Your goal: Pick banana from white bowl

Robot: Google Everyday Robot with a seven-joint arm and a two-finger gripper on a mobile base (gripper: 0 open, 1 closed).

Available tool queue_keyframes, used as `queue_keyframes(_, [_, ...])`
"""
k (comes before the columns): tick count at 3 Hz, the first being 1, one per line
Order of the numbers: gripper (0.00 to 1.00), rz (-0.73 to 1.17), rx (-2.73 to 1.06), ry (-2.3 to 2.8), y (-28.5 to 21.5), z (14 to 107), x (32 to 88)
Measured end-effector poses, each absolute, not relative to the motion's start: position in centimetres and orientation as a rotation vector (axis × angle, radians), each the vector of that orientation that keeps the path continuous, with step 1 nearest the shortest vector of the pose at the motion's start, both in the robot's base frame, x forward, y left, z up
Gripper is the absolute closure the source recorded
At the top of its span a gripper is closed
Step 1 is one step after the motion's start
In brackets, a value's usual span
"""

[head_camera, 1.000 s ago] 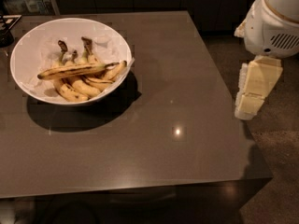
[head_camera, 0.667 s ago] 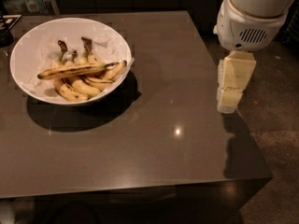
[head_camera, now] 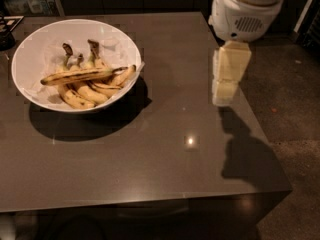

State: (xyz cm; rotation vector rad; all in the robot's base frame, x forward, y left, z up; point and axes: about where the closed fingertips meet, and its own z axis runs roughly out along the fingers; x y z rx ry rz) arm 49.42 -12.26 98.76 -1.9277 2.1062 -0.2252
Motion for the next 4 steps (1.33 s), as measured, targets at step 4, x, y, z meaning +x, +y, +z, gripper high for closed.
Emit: queue_keyframes(4, [0.0, -0.2, -2.167, 1.829, -0.4, 97.7, 56.3])
